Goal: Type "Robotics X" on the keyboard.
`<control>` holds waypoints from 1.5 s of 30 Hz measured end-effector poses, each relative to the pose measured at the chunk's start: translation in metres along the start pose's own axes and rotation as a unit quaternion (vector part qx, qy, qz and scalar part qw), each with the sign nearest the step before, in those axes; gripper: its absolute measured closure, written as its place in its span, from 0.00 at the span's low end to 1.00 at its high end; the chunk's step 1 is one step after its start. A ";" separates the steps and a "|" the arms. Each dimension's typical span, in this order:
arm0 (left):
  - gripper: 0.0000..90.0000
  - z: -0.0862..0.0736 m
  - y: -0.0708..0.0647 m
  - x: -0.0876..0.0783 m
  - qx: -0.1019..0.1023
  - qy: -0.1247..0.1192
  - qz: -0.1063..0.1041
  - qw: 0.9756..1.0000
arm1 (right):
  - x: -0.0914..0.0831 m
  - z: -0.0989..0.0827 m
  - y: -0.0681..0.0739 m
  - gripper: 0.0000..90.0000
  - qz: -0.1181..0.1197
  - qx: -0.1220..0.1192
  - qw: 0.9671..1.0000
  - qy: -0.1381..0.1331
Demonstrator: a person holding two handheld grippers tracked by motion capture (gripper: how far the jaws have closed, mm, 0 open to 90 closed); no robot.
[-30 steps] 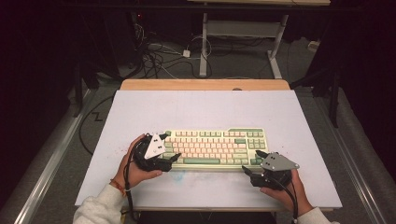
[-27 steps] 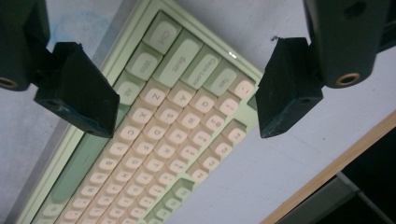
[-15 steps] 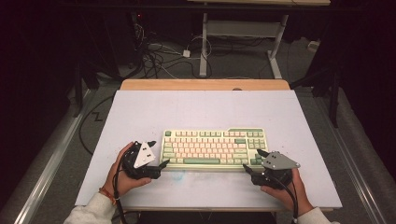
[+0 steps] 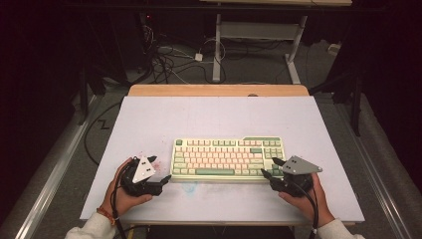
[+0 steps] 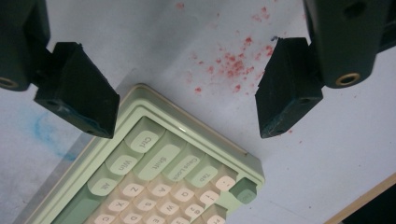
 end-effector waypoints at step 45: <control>0.23 -0.005 0.001 -0.008 -0.027 0.001 -0.007 1.000 | 0.043 0.018 -0.002 1.00 0.068 -0.015 0.994 0.084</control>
Point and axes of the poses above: each handheld gripper's, and its own axes: x roughly forward along the jaws, z roughly out of its top, y roughly to its left, the point moved 5 cm from there along x, roughly forward along the jaws, and after that the axes turned 4 degrees about y, right-handed, at the moved point
